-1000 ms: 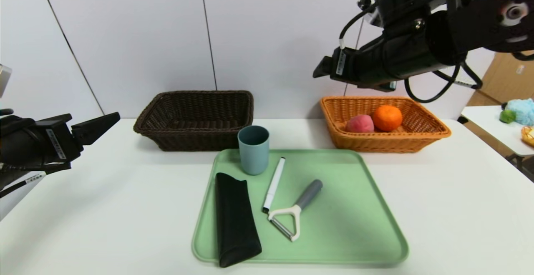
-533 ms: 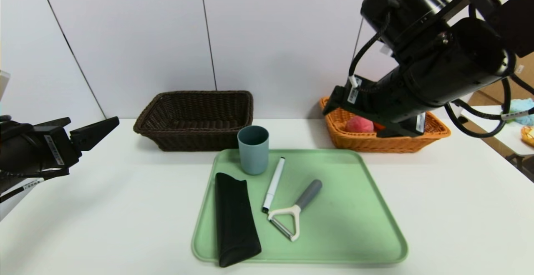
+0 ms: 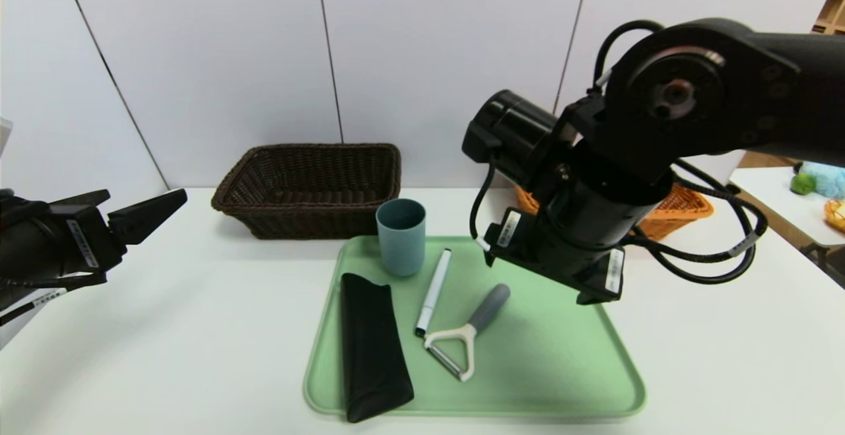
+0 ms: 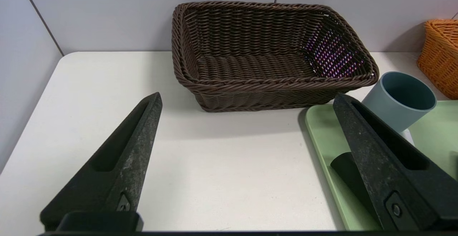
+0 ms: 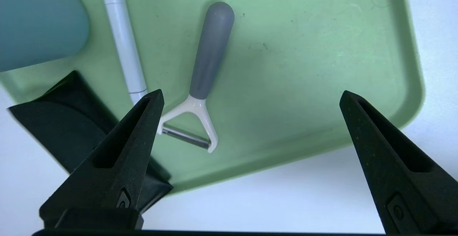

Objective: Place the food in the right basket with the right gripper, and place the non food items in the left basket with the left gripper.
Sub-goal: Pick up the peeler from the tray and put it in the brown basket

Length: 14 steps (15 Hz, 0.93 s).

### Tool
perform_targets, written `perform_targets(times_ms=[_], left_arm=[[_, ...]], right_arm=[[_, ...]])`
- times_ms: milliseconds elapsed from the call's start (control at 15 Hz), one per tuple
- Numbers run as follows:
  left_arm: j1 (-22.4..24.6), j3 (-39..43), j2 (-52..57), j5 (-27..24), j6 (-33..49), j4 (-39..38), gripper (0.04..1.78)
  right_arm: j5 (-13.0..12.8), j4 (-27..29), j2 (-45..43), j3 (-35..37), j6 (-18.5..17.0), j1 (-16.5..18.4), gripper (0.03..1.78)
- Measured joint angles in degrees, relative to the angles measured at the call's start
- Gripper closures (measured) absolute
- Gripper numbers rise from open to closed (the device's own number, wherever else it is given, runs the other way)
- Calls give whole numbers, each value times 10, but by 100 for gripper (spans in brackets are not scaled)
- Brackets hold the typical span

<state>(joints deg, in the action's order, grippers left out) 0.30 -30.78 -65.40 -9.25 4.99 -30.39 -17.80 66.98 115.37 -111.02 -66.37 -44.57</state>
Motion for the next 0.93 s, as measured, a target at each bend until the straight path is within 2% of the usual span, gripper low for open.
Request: perform_targets(times_ms=[267, 667, 933], left_arm=[[0, 0, 1, 0, 0, 0, 13], [0, 0, 1, 0, 0, 0, 13], [0, 2, 1, 1, -22, 0, 13]], right_arm=[[-4, -7, 46, 14, -18, 1, 12], [0, -49, 85, 13, -20, 0, 12], [1, -58, 111, 13, -43, -4, 11]])
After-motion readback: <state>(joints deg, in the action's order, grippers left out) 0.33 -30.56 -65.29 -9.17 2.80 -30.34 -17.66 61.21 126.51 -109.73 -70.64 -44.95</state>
